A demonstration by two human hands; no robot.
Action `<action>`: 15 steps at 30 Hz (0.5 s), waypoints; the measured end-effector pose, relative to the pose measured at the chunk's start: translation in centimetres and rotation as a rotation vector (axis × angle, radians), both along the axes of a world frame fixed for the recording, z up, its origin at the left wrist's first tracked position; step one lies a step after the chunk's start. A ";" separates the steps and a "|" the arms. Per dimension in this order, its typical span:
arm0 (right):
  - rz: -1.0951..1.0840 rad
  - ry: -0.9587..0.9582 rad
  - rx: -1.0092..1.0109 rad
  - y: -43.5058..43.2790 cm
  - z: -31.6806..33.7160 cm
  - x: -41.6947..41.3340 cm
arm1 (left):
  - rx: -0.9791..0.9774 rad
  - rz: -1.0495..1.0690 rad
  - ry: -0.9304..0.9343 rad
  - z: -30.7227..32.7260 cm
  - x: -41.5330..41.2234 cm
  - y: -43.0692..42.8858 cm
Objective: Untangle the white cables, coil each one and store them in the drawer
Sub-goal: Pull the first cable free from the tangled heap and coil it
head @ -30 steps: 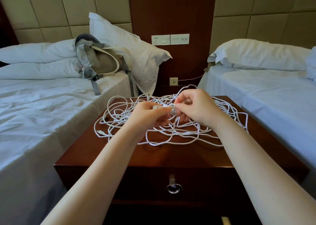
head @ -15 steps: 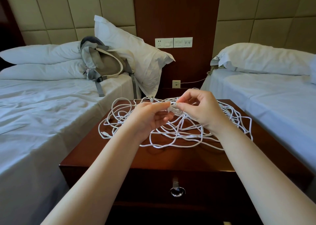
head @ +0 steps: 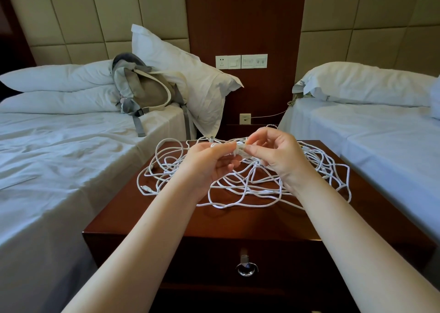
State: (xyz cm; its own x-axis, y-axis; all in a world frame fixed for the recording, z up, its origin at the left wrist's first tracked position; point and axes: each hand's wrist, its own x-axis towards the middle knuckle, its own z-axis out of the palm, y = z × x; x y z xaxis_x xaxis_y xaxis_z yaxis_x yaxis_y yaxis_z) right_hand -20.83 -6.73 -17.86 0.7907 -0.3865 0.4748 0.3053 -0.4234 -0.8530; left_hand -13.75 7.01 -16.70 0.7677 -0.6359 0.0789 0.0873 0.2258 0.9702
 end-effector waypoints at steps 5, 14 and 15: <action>-0.007 0.048 -0.134 -0.4 0.8 -0.4 | 0.038 -0.071 -0.094 -0.2 0.3 0.4; -0.018 0.127 -0.265 -0.7 1.1 -0.9 | 0.105 -0.091 -0.165 -0.1 0.4 0.5; -0.024 0.116 -0.283 -0.7 1.1 -0.9 | 0.119 -0.090 -0.176 -0.1 0.4 0.5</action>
